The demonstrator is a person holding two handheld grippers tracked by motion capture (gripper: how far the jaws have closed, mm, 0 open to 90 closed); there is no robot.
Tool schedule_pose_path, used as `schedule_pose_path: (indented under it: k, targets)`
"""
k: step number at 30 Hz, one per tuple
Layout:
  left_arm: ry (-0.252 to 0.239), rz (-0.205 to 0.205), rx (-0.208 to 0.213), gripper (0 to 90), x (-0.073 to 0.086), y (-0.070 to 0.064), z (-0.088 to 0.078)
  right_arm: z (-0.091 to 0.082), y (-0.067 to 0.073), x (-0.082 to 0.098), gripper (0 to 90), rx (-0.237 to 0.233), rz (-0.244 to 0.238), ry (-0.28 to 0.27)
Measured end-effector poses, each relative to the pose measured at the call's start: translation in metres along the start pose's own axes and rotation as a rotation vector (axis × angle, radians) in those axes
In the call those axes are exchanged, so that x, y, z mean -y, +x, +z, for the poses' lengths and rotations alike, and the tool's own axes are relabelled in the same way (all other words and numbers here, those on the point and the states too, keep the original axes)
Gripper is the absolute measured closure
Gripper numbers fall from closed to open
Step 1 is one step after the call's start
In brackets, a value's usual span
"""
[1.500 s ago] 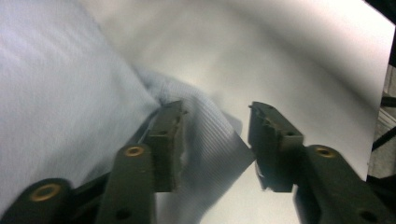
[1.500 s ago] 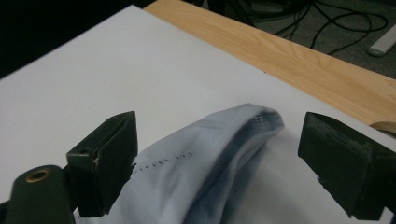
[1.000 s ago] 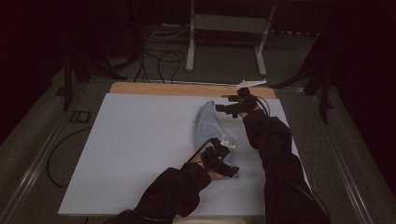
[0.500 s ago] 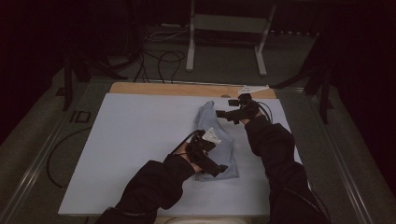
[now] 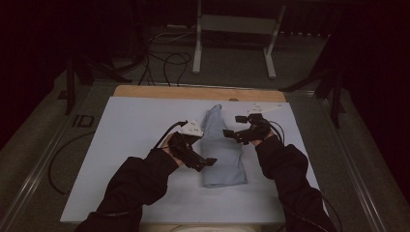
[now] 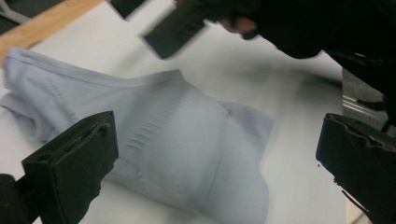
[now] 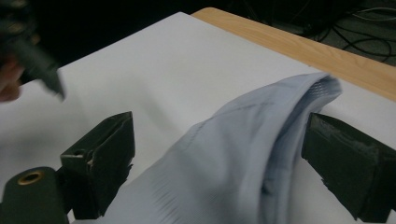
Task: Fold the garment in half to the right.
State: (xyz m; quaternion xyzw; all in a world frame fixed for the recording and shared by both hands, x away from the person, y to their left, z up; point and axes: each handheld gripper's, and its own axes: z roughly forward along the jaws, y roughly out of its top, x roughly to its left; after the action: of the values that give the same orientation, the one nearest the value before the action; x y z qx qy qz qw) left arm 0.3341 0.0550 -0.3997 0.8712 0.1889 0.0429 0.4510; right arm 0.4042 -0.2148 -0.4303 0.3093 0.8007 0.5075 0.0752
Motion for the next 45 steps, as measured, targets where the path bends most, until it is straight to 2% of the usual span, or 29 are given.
schedule_pose_path:
  k: [3,5,11,16,20,22,25,27,31,36,37,38,42,43,44,45]
  targets:
    - [-0.005,0.002,0.001,0.0,0.002,0.002,-0.005,-0.007,0.007,0.006,9.8,0.004,-0.013,-0.003]
    - [-0.002,0.023,-0.030,0.0,0.004,0.002,-0.008,-0.010,0.011,0.009,9.8,0.015,-0.029,0.002]
    - [-0.011,0.055,-0.063,0.0,0.012,0.006,-0.020,-0.021,0.021,0.018,9.5,0.042,-0.051,-0.007]
    - [-0.009,0.049,-0.089,0.0,0.023,0.011,-0.031,-0.028,0.029,0.030,9.4,0.046,-0.070,-0.017]
    - [-0.026,0.045,-0.108,0.0,0.034,0.013,-0.042,-0.037,0.032,0.042,9.3,0.056,-0.062,-0.045]
    - [-0.027,0.039,-0.123,0.0,0.040,0.015,-0.048,-0.041,0.033,0.049,9.1,0.072,-0.069,-0.042]
    - [-0.033,0.028,-0.136,0.0,0.051,0.017,-0.056,-0.046,0.034,0.061,9.1,0.058,-0.048,-0.051]
    - [-0.037,0.025,-0.141,0.0,0.055,0.018,-0.059,-0.049,0.035,0.068,9.1,0.073,-0.055,-0.050]
    - [-0.029,0.001,-0.164,0.0,0.078,0.020,-0.072,-0.054,0.035,0.077,9.1,0.069,-0.047,-0.059]
    - [-0.017,-0.042,-0.186,0.0,0.106,0.023,-0.083,-0.058,0.039,0.087,9.1,0.069,-0.052,-0.043]
    - [-0.017,-0.042,-0.186,0.0,0.106,0.023,-0.083,-0.058,0.040,0.089,9.1,0.073,-0.054,-0.037]
    - [-0.016,-0.064,-0.191,0.0,0.116,0.024,-0.087,-0.059,0.041,0.091,9.1,0.071,-0.049,-0.036]
    - [-0.011,-0.086,-0.211,0.0,0.135,0.025,-0.094,-0.060,0.042,0.102,9.1,0.069,-0.042,-0.022]
    - [-0.011,-0.086,-0.211,0.0,0.135,0.025,-0.094,-0.061,0.043,0.104,9.1,0.068,-0.041,-0.017]
    - [-0.017,-0.106,-0.217,0.0,0.144,0.025,-0.096,-0.061,0.043,0.107,9.1,0.070,-0.034,-0.015]
    - [-0.015,-0.108,-0.220,0.0,0.148,0.025,-0.097,-0.062,0.043,0.109,9.1,0.069,-0.028,-0.011]
